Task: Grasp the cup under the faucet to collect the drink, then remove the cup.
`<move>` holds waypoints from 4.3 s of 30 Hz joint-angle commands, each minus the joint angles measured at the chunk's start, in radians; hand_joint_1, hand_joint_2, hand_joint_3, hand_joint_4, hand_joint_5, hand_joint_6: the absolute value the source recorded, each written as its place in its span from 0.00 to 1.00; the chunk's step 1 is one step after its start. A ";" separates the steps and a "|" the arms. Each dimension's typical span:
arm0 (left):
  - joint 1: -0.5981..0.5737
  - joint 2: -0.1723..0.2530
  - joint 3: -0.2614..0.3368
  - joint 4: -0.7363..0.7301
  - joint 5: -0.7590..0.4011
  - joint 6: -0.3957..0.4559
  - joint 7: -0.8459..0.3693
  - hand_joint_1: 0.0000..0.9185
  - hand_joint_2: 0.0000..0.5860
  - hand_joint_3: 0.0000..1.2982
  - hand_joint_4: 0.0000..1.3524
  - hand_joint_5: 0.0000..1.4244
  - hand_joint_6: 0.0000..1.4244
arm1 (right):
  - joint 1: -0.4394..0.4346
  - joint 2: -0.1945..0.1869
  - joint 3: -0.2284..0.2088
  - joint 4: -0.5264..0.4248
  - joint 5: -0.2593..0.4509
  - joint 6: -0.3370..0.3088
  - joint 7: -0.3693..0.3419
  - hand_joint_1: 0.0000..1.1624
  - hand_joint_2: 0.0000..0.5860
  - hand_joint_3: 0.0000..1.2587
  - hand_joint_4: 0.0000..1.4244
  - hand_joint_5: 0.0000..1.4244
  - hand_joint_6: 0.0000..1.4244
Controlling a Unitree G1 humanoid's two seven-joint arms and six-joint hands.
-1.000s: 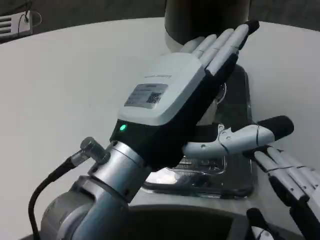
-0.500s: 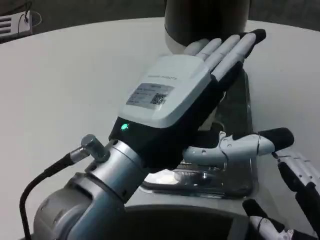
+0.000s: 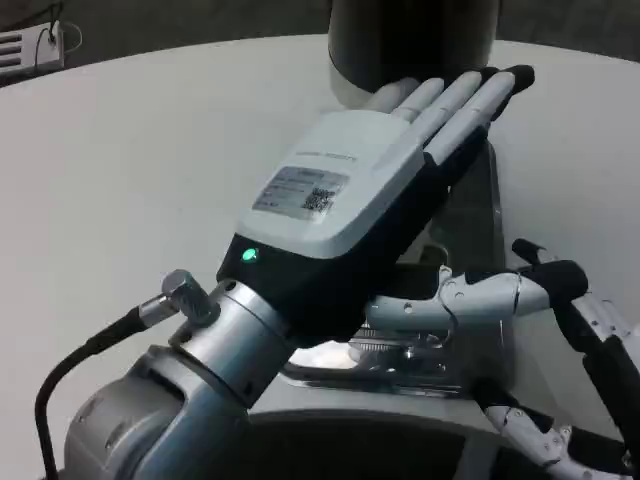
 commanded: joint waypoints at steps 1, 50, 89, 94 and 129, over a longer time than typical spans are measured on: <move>0.022 0.005 -0.015 -0.014 -0.005 -0.022 -0.026 0.00 0.25 0.03 0.00 0.04 0.01 | -0.042 0.012 0.020 0.029 0.013 0.023 0.004 0.40 0.53 0.02 0.04 0.06 0.16; 0.281 -0.043 0.170 -0.118 0.001 -0.151 0.263 0.00 0.27 0.01 0.00 0.04 0.01 | -0.310 0.076 0.156 0.199 0.055 0.188 0.005 0.44 0.50 0.00 0.04 0.06 0.14; 0.894 -0.084 0.205 0.002 0.158 -0.253 0.435 0.00 0.25 0.00 0.00 0.00 0.00 | -0.451 0.078 0.178 0.376 0.114 0.134 -0.061 0.48 0.43 0.00 0.03 0.06 0.15; 0.891 -0.073 0.211 0.018 0.152 -0.257 0.432 0.00 0.25 0.00 0.00 0.00 0.00 | -0.487 0.090 0.190 0.409 0.120 0.127 -0.077 0.49 0.42 0.00 0.04 0.06 0.15; 0.875 -0.069 0.218 0.010 0.127 -0.226 0.396 0.00 0.26 0.00 0.00 0.00 0.00 | -0.654 0.133 0.229 0.614 0.161 0.046 -0.105 0.50 0.40 0.00 0.05 0.08 0.17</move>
